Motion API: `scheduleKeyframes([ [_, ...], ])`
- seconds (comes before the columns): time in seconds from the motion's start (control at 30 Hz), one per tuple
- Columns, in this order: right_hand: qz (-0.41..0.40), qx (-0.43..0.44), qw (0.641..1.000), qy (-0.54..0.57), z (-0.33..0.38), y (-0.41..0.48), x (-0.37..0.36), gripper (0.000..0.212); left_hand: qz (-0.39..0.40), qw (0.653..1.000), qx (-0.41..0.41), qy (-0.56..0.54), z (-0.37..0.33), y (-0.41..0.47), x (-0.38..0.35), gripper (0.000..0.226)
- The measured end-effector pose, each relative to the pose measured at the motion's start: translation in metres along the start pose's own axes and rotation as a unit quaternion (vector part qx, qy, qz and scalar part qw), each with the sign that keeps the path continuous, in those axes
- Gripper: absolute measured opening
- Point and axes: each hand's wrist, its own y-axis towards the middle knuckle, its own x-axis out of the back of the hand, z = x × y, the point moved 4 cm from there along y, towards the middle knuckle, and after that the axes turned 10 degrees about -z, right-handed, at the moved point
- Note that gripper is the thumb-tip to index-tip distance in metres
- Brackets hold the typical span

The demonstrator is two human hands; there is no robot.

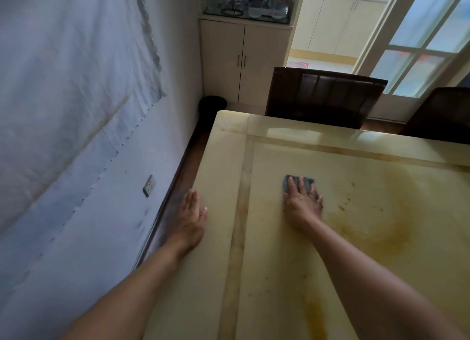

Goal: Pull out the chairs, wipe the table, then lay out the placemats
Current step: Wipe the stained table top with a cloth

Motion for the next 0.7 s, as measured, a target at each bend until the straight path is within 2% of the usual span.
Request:
scheduleKeyframes([
  [0.2, 0.02, 0.185, 0.983, 0.006, 0.122, -0.055, -0.042, 0.055, 0.025, 0.99, 0.029, -0.135, 0.006, -0.017, 0.015, 0.061],
  [0.33, 0.044, 0.273, 0.961, -0.005, 0.168, -0.116, -0.061, 0.057, 0.024, 0.98, 0.045, -0.192, 0.017, -0.042, 0.02, 0.06],
  [0.57, 0.046, 0.28, 0.958, -0.039, 0.165, -0.15, -0.062, 0.059, 0.014, 0.979, 0.06, -0.192, 0.021, -0.068, 0.021, 0.06],
  [0.7, 0.032, 0.172, 0.985, 0.001, 0.114, -0.112, -0.046, 0.057, -0.003, 0.984, 0.065, -0.167, 0.017, -0.07, 0.014, 0.061],
])
